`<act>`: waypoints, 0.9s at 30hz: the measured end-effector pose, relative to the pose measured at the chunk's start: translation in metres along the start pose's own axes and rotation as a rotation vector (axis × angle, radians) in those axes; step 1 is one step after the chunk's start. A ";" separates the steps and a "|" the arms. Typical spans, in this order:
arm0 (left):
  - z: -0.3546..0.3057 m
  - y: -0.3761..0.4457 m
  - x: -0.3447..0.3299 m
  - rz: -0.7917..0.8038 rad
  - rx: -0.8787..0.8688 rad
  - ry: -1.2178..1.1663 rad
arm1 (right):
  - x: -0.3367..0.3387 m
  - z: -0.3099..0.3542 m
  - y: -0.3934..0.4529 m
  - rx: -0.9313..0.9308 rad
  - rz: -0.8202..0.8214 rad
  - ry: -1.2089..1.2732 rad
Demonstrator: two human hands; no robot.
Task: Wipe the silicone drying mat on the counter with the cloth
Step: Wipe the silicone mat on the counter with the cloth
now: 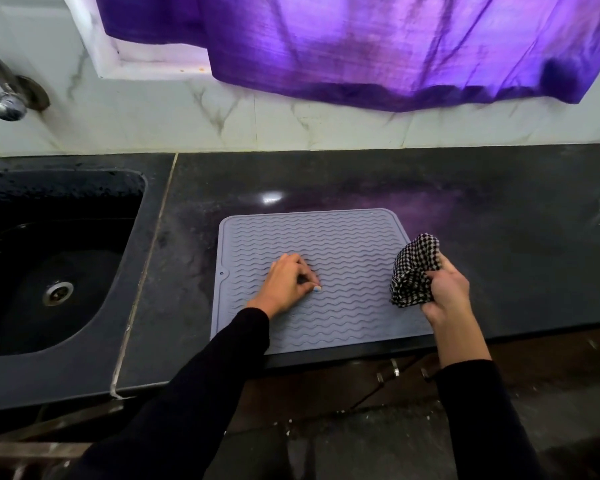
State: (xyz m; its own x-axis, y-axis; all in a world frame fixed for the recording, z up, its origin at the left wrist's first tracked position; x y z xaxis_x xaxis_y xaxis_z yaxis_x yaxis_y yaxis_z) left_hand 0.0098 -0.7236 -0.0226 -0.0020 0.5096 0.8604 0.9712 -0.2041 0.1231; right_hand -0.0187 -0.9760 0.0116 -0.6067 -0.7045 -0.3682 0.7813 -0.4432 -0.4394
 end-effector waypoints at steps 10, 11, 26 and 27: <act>0.011 -0.008 0.003 -0.135 0.145 -0.261 | -0.001 0.008 0.002 -0.012 0.027 -0.031; 0.014 -0.011 0.011 -0.159 0.183 -0.299 | -0.003 0.008 0.002 -0.009 0.047 -0.040; 0.128 -0.116 0.075 -0.497 0.630 0.089 | -0.087 -0.130 -0.093 0.928 0.732 -1.565; 0.123 -0.111 0.069 -0.409 0.576 0.157 | -0.085 -0.133 -0.093 1.000 0.724 -1.560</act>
State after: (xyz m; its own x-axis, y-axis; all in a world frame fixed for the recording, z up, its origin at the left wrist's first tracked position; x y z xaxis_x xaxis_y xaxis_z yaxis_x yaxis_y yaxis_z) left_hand -0.0683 -0.5631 -0.0380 -0.3847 0.3160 0.8673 0.8567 0.4720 0.2081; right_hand -0.0590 -0.8014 -0.0254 0.0002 -0.4051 0.9143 0.9046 0.3898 0.1726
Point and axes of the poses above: each hand's wrist, its own y-axis towards the middle knuckle, its own x-axis out of the back of the hand, z = x × y, the point moved 7 cm from there along y, towards the middle knuckle, and after that the axes turned 10 degrees about y, right-handed, at the moved point
